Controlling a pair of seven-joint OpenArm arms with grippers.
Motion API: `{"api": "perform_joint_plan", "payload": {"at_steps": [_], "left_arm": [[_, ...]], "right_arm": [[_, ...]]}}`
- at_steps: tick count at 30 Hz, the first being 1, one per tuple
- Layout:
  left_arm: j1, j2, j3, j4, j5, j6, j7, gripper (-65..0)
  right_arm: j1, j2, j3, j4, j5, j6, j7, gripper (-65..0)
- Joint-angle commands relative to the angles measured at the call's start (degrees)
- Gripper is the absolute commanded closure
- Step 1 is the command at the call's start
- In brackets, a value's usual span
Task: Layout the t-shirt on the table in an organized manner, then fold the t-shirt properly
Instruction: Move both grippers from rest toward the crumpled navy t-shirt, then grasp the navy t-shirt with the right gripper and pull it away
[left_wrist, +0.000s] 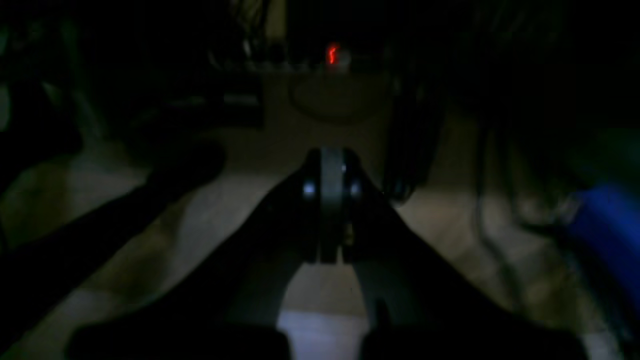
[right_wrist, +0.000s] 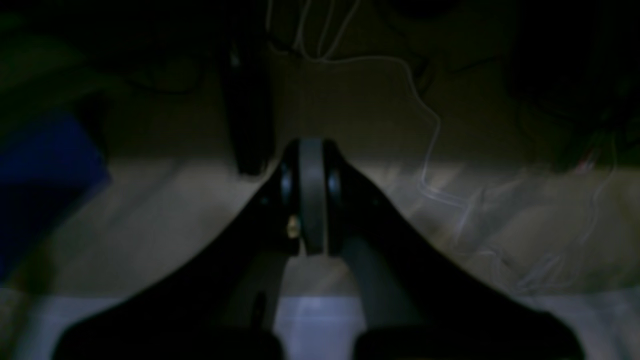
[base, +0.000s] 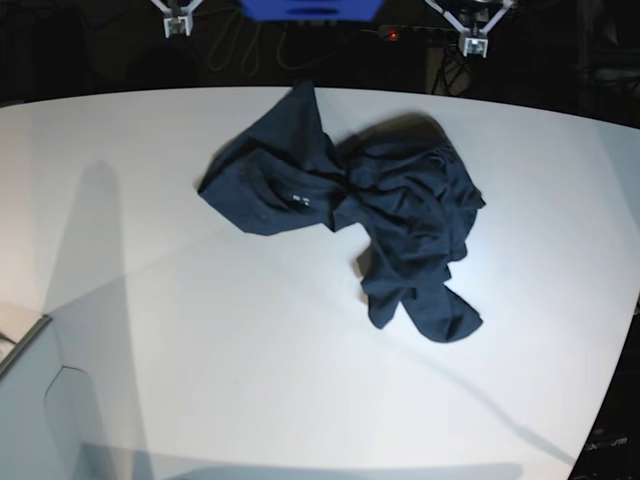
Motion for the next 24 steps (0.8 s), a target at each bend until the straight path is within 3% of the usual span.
{"api": "perform_joint_plan", "payload": {"at_steps": [1,6,11,15,19,21,24], "left_arm": [[2.09,-1.44,-0.01,5.08,-1.45,-0.3,1.26,0.0],[7.89,-7.15,-0.1,24.51,-7.51,-0.3,6.79,0.0],[12.11,-10.93,-1.24,39.28,-11.56,0.06,7.23,0.0],[13.78,-10.49,-6.16,46.14,-13.58,-0.12,7.23,0.0],[13.25,-8.12,-12.67,46.84,-14.28,-0.3,7.32,-0.4],[13.16,-7.07,-15.48,46.84,-14.2,-0.3,7.32,-4.3],[12.02,-5.57,-18.82,46.84,-14.2,-0.38,7.32,-16.7]], "right_arm": [[-2.03,1.01,0.12,5.47,0.42,0.36,0.22,0.0],[-7.13,3.04,0.56,26.56,0.42,0.36,-4.18,0.0],[-7.05,4.27,0.47,40.28,0.42,0.36,-7.08,0.0],[-0.89,4.0,-0.58,40.45,0.42,0.45,-7.52,0.0],[4.03,4.0,-6.12,40.54,0.42,0.45,-7.52,0.0],[6.67,4.0,-9.99,40.54,0.42,0.45,-7.52,-4.2],[10.1,4.09,-17.02,40.45,0.42,0.45,-7.61,-16.4]]}}
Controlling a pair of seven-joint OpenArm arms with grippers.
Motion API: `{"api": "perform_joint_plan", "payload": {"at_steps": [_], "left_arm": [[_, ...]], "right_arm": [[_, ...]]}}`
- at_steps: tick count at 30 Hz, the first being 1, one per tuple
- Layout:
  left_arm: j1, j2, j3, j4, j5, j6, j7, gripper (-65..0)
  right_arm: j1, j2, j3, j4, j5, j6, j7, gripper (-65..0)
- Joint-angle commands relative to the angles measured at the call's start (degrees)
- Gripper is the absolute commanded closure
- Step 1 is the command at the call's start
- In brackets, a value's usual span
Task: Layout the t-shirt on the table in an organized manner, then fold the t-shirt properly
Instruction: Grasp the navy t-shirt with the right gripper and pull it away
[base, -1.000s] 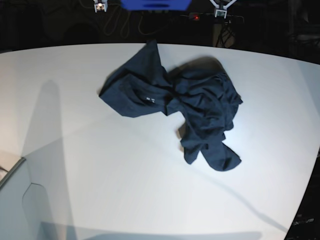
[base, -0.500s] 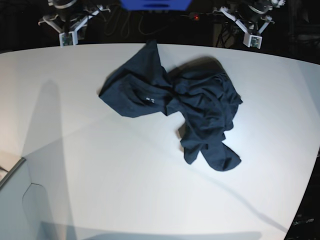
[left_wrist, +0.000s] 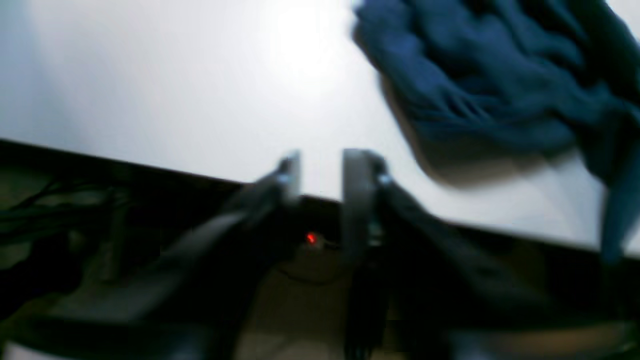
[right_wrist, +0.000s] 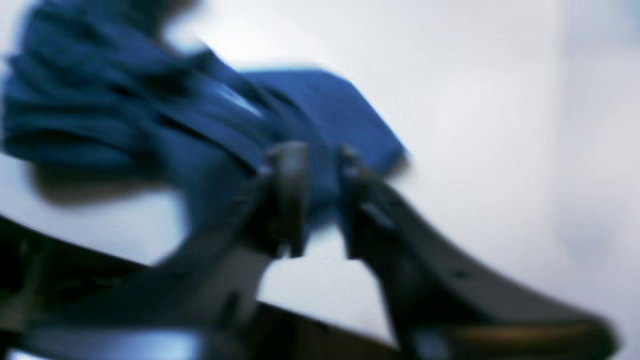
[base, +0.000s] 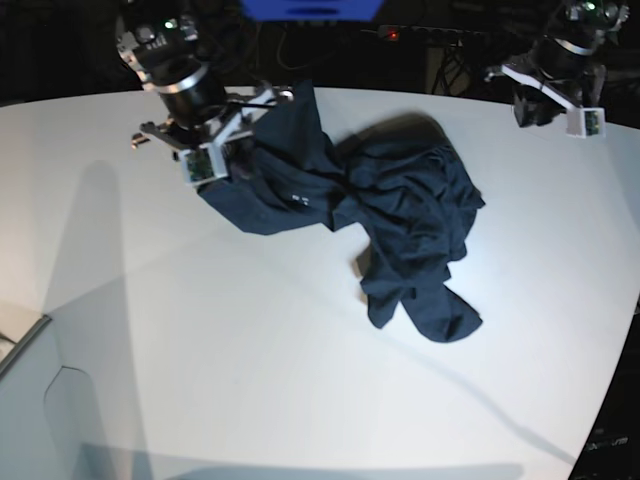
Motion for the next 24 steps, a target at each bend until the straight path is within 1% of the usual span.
{"api": "perform_joint_plan", "payload": {"at_steps": [1,2,3,4,6,8,11,15,24], "left_arm": [[0.04,-0.13,-0.97,0.96,-0.27,-0.19,-1.2,-20.9],[-0.05,-0.04,-1.94,0.88,-0.27,-0.19,-1.2,-24.2],[-0.13,0.22,-2.64,0.88,-0.27,-0.19,-1.2,-26.1],[-0.13,0.58,-3.26,0.88,-0.27,-0.19,-1.2,-26.6],[-0.22,1.81,-5.19,0.88,-0.27,-0.19,-1.2,-26.9],[-0.31,2.69,-6.77,0.88,-0.27,-0.19,-1.2,-27.0],[-0.31,3.48,-8.53,0.88,-0.27,-0.19,-1.2,-27.1],[-0.31,3.48,-8.97,0.88,-0.27,-0.19,-1.2,-27.1],[-0.22,3.48,-8.97,0.88,-0.27,-0.19,-1.2,-26.9]], "right_arm": [[0.86,0.18,-2.39,0.94,0.45,-0.01,1.31,-20.8],[2.18,0.18,-5.03,0.85,0.45,-0.01,1.31,-25.7],[3.5,0.18,-7.58,0.67,0.45,-0.01,1.31,-29.8],[4.55,0.18,-9.6,0.06,0.45,-0.01,1.31,-33.1],[7.45,0.18,-13.56,-2.23,0.45,-0.01,1.31,-38.5],[10.7,0.18,-17.16,-5.31,0.45,-0.01,1.31,-41.1],[15.01,-0.35,-20.33,-10.4,0.45,-0.09,1.31,-41.9],[18.62,-2.63,-20.68,-15.5,0.45,-0.09,1.31,-41.9],[25.39,-2.9,-20.68,-26.4,0.45,-0.18,1.31,-41.9]]}}
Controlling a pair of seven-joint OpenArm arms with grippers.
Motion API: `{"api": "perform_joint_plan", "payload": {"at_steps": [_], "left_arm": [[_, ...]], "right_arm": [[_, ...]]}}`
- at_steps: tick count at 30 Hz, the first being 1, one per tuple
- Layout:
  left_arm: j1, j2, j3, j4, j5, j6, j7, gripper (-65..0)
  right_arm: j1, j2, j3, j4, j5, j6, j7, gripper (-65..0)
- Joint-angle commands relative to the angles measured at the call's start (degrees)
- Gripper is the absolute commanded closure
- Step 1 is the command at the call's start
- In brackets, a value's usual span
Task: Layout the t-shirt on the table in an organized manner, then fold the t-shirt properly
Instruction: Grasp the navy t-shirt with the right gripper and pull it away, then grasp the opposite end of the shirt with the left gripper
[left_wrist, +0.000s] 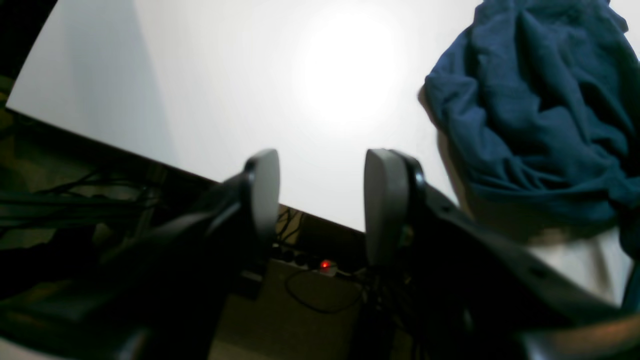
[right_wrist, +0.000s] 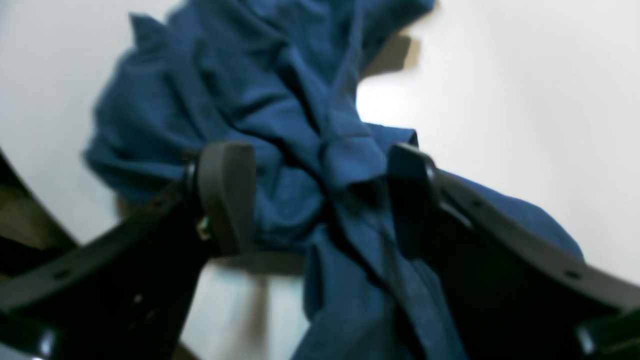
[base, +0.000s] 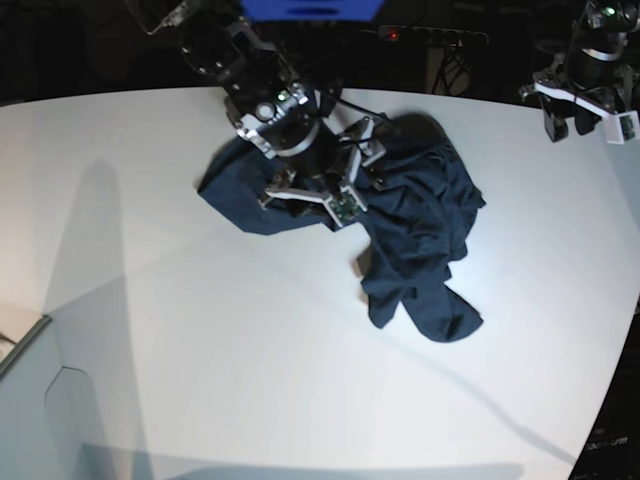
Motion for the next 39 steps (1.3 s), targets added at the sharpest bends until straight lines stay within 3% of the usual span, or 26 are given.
{"api": "perform_joint_plan", "payload": {"at_steps": [1,5,7,9,12,20,25,32,39], "left_arm": [[0.7,-0.35,-0.4,0.92,-0.03,0.05,-1.18,-26.9],[0.61,-0.35,-0.4,0.92,-0.03,0.05,-1.18,-26.8],[-0.18,-0.35,-0.4,0.92,-0.03,0.05,-1.18,-26.7],[-0.71,-0.35,-0.4,0.83,0.06,0.05,-1.18,-26.7],[-0.8,-0.35,-0.4,0.83,0.06,0.05,-1.18,-26.7],[-0.89,-0.61,-0.4,0.92,0.06,0.05,-1.18,-26.7],[-2.38,-0.7,-0.4,1.36,0.06,0.05,-1.27,-26.7],[-7.04,-0.44,-0.4,1.54,-0.03,0.05,-1.27,-27.1],[-14.16,-0.17,0.12,1.54,-0.03,0.05,-1.18,-27.1]], "right_arm": [[1.35,-0.36,-0.03,-0.16,0.25,-0.01,1.33,-41.8],[3.55,-0.45,-0.03,-3.15,0.25,-0.01,1.42,-40.8],[4.42,-0.45,-0.03,-3.59,0.25,-0.01,1.42,-36.5],[5.39,-0.19,-0.03,-3.94,0.25,-0.01,1.42,-25.7],[6.53,-0.01,0.41,-4.2,0.25,-0.01,1.42,0.0],[5.57,2.98,11.49,8.72,0.25,-0.01,1.42,0.0],[7.68,3.15,18.88,14.78,0.43,0.08,1.77,0.0],[16.73,2.89,28.37,13.47,0.43,0.08,2.56,0.0],[22.8,2.63,34.61,-0.86,0.43,0.08,7.31,0.0]]}}
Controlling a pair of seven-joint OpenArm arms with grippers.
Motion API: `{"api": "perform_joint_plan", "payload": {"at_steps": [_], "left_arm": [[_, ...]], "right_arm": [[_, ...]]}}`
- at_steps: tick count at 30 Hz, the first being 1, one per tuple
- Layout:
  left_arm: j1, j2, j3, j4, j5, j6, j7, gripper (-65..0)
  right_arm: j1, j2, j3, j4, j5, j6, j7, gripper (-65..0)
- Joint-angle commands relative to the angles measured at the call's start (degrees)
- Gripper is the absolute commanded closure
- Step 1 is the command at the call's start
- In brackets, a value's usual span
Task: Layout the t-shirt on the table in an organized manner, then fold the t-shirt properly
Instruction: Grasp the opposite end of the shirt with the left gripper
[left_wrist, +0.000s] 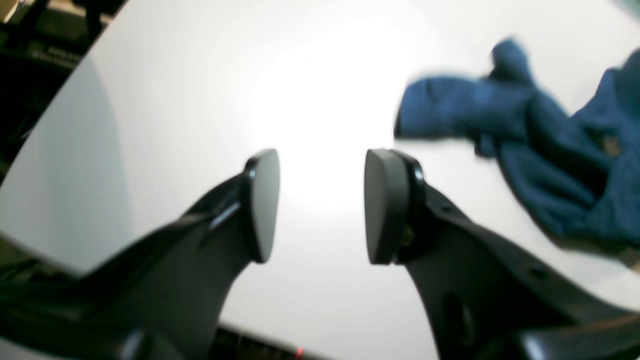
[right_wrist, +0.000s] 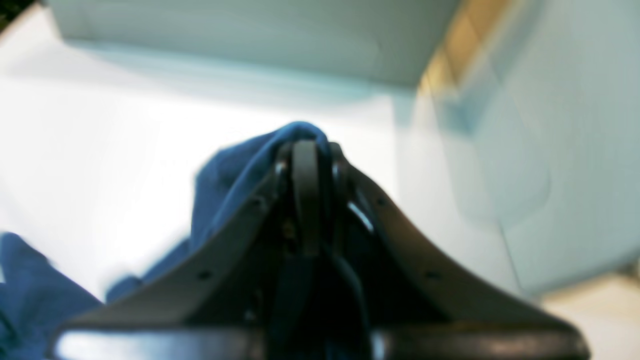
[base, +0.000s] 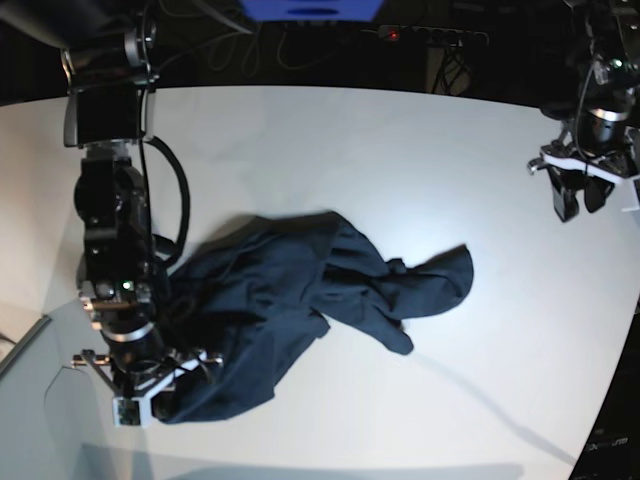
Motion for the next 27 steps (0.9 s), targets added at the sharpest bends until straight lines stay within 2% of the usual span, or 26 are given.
{"api": "perform_joint_plan", "payload": {"at_steps": [1,4,6,8,11,13,20,27], "left_arm": [[-1.49,-0.04,-0.18,1.01,-0.01,0.03,-1.18,-27.1],[-5.54,1.72,-0.18,0.75,-0.01,0.03,-1.09,-27.2],[-8.0,3.04,-0.09,0.75,-0.01,0.03,0.58,-29.8],[-11.07,4.53,0.61,0.57,0.25,0.03,4.71,-37.2],[-14.5,4.8,2.19,0.31,0.43,0.03,10.95,-51.1],[-15.82,4.8,2.72,-1.27,0.43,0.03,13.85,-56.3],[-18.63,4.8,2.72,-13.93,0.43,0.03,13.94,-57.2],[-21.89,3.92,5.36,-25.8,0.43,0.03,8.49,-57.1]], "right_arm": [[1.73,-0.28,0.74,-0.5,0.05,-0.31,3.05,0.0],[1.46,-0.55,3.64,-2.0,0.05,-0.31,5.25,0.0],[1.38,-0.55,4.52,-1.91,0.05,-0.31,5.43,0.0],[1.38,-0.46,5.31,-1.82,0.05,-0.31,5.52,0.0],[1.2,-0.46,7.95,-0.85,0.05,-0.31,5.6,0.0],[-0.21,-0.46,10.23,1.17,0.05,-0.31,5.69,0.0],[-1.61,-0.55,14.54,6.0,0.14,-0.31,5.78,0.0],[-3.81,-0.63,16.04,6.18,0.14,-0.31,5.78,0.0]]}}
